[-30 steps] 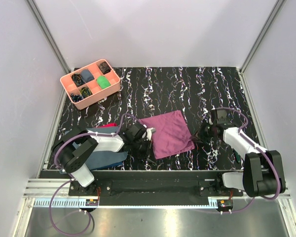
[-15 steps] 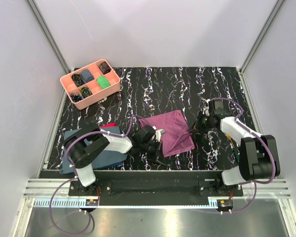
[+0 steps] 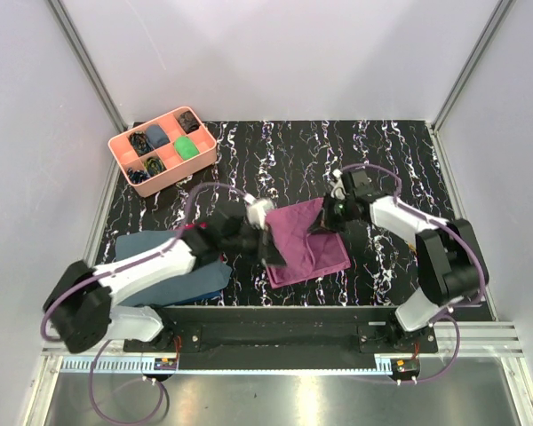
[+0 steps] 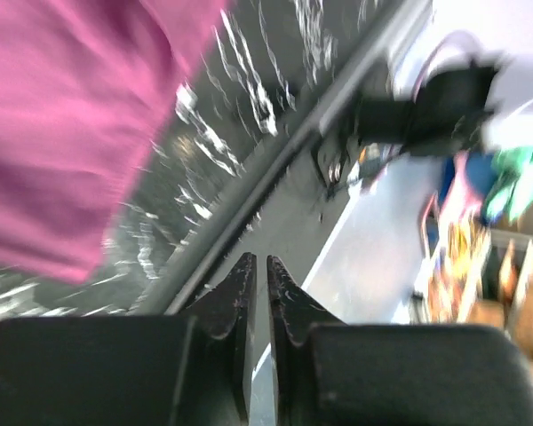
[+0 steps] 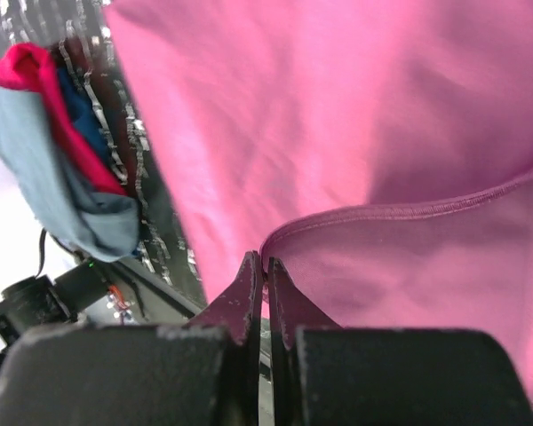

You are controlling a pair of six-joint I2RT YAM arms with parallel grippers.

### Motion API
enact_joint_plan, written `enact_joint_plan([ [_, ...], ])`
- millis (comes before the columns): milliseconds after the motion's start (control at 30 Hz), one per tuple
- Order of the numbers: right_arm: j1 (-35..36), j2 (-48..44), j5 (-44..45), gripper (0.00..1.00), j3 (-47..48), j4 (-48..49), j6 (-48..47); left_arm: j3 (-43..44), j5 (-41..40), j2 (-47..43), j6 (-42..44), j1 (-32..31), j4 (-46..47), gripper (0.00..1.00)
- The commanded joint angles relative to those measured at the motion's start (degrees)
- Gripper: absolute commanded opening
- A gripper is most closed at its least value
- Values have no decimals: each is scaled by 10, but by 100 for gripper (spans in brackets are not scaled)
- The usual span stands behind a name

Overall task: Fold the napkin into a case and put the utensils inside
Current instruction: Fold the top corner of the square-folded napkin at the center of the board.

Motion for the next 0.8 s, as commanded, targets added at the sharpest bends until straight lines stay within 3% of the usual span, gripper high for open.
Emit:
enact_joint_plan([
  [0, 30, 66, -21, 0, 72, 54, 33, 12, -75, -86, 26, 91, -105, 16],
  [133, 53, 144, -47, 0, 154, 71, 50, 16, -86, -120, 44, 174, -135, 18],
  [333, 87, 247, -61, 0, 265, 73, 70, 18, -70, -126, 78, 232, -163, 18],
  [767, 116, 339, -74, 0, 344, 72, 80, -5, -52, -126, 84, 251, -152, 18],
])
